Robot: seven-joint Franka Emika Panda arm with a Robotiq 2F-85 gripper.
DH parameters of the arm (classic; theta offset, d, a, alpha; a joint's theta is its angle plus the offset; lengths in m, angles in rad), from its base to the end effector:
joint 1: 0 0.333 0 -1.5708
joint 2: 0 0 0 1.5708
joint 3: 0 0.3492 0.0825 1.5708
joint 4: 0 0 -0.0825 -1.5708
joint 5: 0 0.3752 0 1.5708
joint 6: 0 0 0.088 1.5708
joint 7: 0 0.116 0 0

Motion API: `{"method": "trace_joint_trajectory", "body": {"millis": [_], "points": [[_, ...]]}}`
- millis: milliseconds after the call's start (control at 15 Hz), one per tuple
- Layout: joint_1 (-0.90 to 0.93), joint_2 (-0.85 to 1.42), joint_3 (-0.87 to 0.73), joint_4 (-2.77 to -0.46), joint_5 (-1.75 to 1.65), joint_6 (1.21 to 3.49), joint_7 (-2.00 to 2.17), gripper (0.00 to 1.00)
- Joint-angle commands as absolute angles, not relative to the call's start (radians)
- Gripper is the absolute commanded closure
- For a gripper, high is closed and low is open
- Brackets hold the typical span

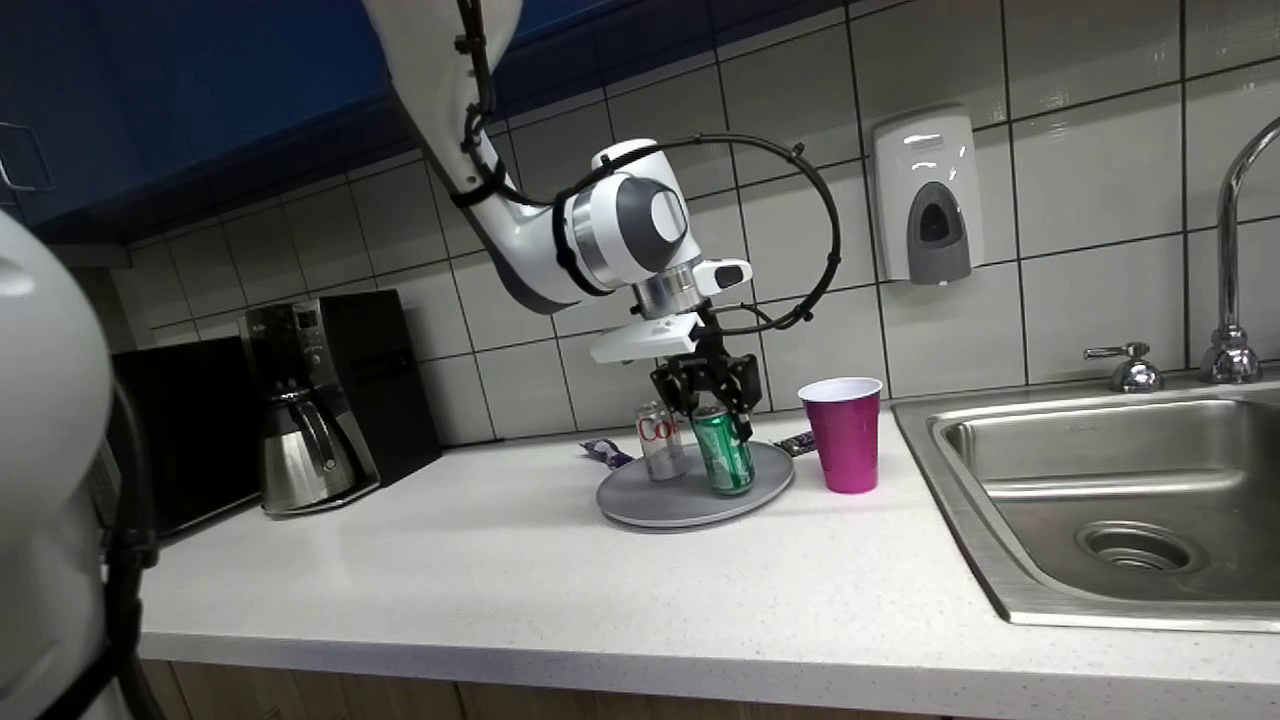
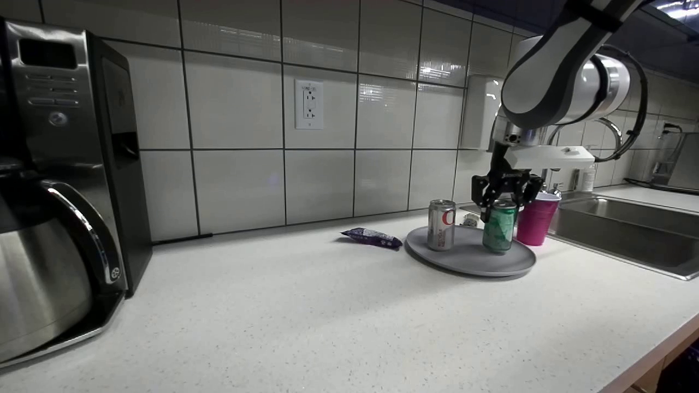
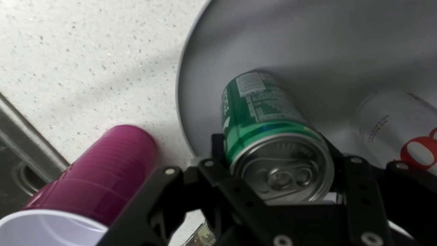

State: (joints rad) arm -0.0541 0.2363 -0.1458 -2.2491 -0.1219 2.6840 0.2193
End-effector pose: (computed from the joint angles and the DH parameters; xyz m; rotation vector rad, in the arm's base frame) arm 0.5550 -0.1075 0.3110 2.9945 -0.4645 0.3044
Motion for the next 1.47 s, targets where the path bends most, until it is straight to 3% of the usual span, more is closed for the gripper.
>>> {"method": "trace_joint_trajectory", "body": {"millis": [0, 267, 1400], "points": [[-0.058, 0.244, -0.141, -2.215, -0.109, 2.647, 0.188, 0.12], [-0.058, 0.240, -0.141, -2.214, -0.108, 2.651, 0.187, 0.00], [-0.022, 0.094, -0.152, -2.339, -0.185, 2.708, 0.260, 0.00]]}}
